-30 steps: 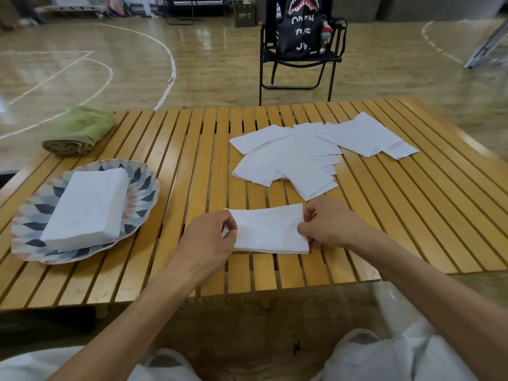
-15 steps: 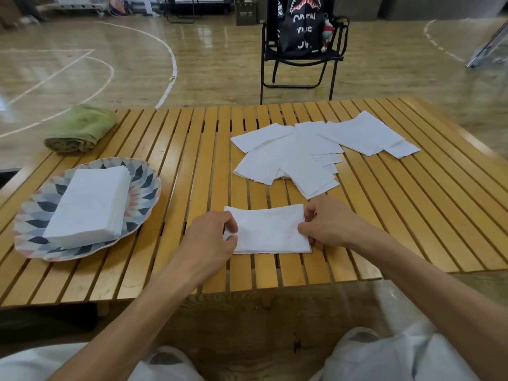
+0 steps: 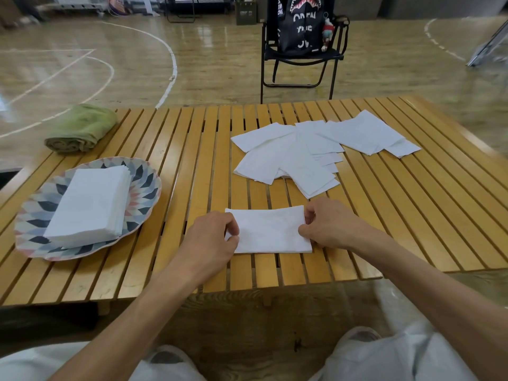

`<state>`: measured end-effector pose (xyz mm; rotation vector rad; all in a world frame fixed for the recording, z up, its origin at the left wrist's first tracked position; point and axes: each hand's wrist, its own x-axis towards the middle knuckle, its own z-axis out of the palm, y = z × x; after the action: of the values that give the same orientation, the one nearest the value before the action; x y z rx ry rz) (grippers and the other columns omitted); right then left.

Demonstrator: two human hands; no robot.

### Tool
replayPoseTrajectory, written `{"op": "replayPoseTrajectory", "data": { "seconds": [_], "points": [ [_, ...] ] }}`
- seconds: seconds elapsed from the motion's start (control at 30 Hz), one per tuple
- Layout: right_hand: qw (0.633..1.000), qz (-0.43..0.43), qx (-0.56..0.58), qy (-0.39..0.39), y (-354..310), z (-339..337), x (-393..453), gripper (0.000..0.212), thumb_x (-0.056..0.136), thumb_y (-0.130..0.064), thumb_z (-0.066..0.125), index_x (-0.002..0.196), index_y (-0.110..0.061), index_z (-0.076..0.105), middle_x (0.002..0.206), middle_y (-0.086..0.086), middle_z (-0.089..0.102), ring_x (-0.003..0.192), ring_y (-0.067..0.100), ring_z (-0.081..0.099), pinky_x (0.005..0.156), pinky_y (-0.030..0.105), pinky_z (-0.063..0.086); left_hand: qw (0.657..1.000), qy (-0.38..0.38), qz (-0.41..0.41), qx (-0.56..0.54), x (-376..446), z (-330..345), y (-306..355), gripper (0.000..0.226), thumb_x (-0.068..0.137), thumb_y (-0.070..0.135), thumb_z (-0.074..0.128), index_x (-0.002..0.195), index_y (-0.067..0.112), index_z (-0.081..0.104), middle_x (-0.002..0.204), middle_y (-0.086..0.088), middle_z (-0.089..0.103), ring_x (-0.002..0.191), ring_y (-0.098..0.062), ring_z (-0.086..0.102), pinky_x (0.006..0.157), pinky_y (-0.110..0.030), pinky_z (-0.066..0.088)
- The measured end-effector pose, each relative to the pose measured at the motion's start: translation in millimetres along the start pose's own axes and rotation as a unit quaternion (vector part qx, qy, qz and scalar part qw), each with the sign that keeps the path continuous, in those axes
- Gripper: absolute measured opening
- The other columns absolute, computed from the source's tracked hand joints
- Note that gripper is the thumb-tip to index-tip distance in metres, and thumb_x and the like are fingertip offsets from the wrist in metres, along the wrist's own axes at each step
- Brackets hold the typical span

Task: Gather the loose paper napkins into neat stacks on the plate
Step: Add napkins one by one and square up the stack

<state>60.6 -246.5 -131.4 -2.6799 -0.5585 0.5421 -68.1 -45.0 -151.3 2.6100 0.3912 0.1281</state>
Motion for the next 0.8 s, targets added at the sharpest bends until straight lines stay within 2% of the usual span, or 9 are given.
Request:
{"op": "replayPoseTrajectory", "data": {
  "seconds": [0.1, 0.17, 0.23, 0.3, 0.4, 0.47, 0.57, 0.7, 0.8],
  "points": [
    [1.000, 0.003, -0.017, 0.007, -0.1, 0.4, -1.0, 0.016, 0.085, -0.027, 0.069, 0.080, -0.022, 0.054, 0.081, -0.003, 0.062, 0.071, 0.011, 0.059, 0.057, 0.023, 0.043, 1.000, 0.005, -0.004, 0.011, 0.1, 1.9, 0.4, 0.012, 0.092, 0.026, 0.066, 0.093, 0.034, 0.057, 0.090, 0.015, 0.050, 0.077, -0.005, 0.050, 0.070, -0.014, 0.038],
    [1.000, 0.009, -0.027, 0.013, -0.2, -1.2, -3.1, 0.019, 0.086, -0.030, 0.069, 0.089, -0.024, 0.052, 0.086, -0.005, 0.059, 0.073, 0.010, 0.057, 0.056, 0.024, 0.041, 0.999, 0.014, -0.002, 0.038, -1.5, 3.6, 0.0, 0.010, 0.093, 0.030, 0.064, 0.100, 0.034, 0.057, 0.101, 0.012, 0.046, 0.088, -0.007, 0.051, 0.073, -0.015, 0.038],
    [0.999, 0.007, -0.035, 0.029, -0.2, -3.1, -5.4, 0.027, 0.086, -0.031, 0.070, 0.100, -0.024, 0.048, 0.086, -0.005, 0.058, 0.072, 0.010, 0.056, 0.053, 0.025, 0.039, 0.995, 0.041, 0.009, 0.088, -3.3, 5.6, -2.0, 0.020, 0.093, 0.034, 0.064, 0.112, 0.035, 0.058, 0.107, 0.010, 0.040, 0.097, -0.006, 0.046, 0.079, -0.018, 0.038],
    [0.998, -0.012, -0.032, 0.050, -1.4, -5.0, -8.1, 0.029, 0.088, -0.031, 0.069, 0.104, -0.025, 0.046, 0.085, -0.005, 0.058, 0.071, 0.011, 0.057, 0.052, 0.027, 0.041, 0.990, 0.073, 0.034, 0.119, -3.5, 4.3, -2.8, 0.029, 0.091, 0.034, 0.065, 0.119, 0.034, 0.058, 0.114, 0.009, 0.043, 0.104, -0.007, 0.044, 0.088, -0.022, 0.039],
    [0.995, -0.085, -0.015, 0.044, -4.9, -6.3, -11.9, 0.016, 0.091, -0.028, 0.067, 0.101, -0.029, 0.054, 0.091, -0.010, 0.060, 0.081, 0.011, 0.060, 0.068, 0.028, 0.051, 0.990, 0.035, 0.088, 0.102, -2.4, 2.6, 0.0, 0.032, 0.094, 0.031, 0.061, 0.126, 0.034, 0.059, 0.136, 0.009, 0.048, 0.126, -0.012, 0.042, 0.108, -0.035, 0.032],
    [0.991, -0.131, -0.028, 0.009, -6.7, -3.5, -14.4, 0.012, 0.094, -0.028, 0.064, 0.104, -0.032, 0.062, 0.109, -0.014, 0.058, 0.099, 0.009, 0.058, 0.082, 0.027, 0.050, 0.991, -0.016, 0.101, 0.087, -4.8, 5.8, 1.7, 0.036, 0.097, 0.031, 0.057, 0.133, 0.036, 0.054, 0.146, 0.012, 0.043, 0.134, -0.010, 0.036, 0.114, -0.035, 0.026],
    [0.987, -0.151, -0.054, -0.005, -5.3, 2.8, -13.2, 0.020, 0.097, -0.034, 0.061, 0.117, -0.032, 0.064, 0.128, -0.011, 0.051, 0.115, 0.010, 0.051, 0.092, 0.026, 0.042, 0.989, -0.030, 0.107, 0.100, -7.8, 11.1, 0.6, 0.040, 0.098, 0.033, 0.054, 0.138, 0.037, 0.049, 0.148, 0.013, 0.042, 0.137, -0.008, 0.033, 0.115, -0.034, 0.024],
    [0.988, -0.125, -0.062, 0.068, 0.8, -1.9, -4.4, 0.038, 0.100, -0.035, 0.054, 0.137, -0.026, 0.056, 0.143, -0.001, 0.049, 0.128, 0.018, 0.046, 0.102, 0.033, 0.041, 0.988, -0.029, 0.114, 0.104, -7.9, 9.2, 0.9, 0.039, 0.098, 0.035, 0.054, 0.137, 0.036, 0.049, 0.145, 0.013, 0.043, 0.133, -0.008, 0.034, 0.113, -0.033, 0.026],
    [0.986, -0.086, -0.116, 0.083, 7.0, -4.2, 4.8, 0.051, 0.101, -0.041, 0.051, 0.149, -0.025, 0.044, 0.162, 0.005, 0.030, 0.146, 0.026, 0.030, 0.115, 0.044, 0.032, 0.988, -0.029, 0.116, 0.100, -8.3, 9.7, 0.1, 0.039, 0.098, 0.035, 0.054, 0.136, 0.036, 0.049, 0.145, 0.013, 0.043, 0.133, -0.008, 0.034, 0.112, -0.032, 0.026]
  ]
}}
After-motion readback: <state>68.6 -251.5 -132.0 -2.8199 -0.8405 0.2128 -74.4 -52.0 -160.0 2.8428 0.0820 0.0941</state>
